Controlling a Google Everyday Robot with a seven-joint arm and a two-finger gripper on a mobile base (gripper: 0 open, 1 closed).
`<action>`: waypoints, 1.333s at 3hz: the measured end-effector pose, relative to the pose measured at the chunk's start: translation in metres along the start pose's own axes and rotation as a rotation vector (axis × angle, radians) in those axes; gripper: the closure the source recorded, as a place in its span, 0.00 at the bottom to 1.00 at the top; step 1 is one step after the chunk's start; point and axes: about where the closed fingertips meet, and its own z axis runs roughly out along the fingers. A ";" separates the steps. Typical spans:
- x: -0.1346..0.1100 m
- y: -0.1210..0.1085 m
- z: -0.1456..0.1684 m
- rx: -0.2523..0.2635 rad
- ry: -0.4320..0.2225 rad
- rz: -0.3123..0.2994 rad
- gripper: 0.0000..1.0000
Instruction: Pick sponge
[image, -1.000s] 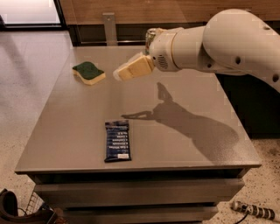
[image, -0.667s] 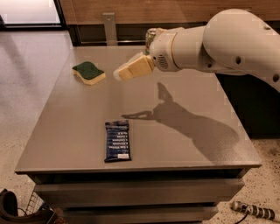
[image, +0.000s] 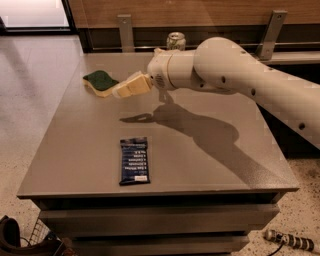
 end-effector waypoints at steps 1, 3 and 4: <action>0.010 0.007 0.045 -0.037 -0.053 0.032 0.00; 0.013 0.018 0.119 -0.092 -0.175 0.078 0.00; 0.024 0.027 0.143 -0.119 -0.185 0.123 0.02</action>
Offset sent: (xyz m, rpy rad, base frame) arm 0.0586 0.0943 -0.0583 0.2085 -0.0194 0.0860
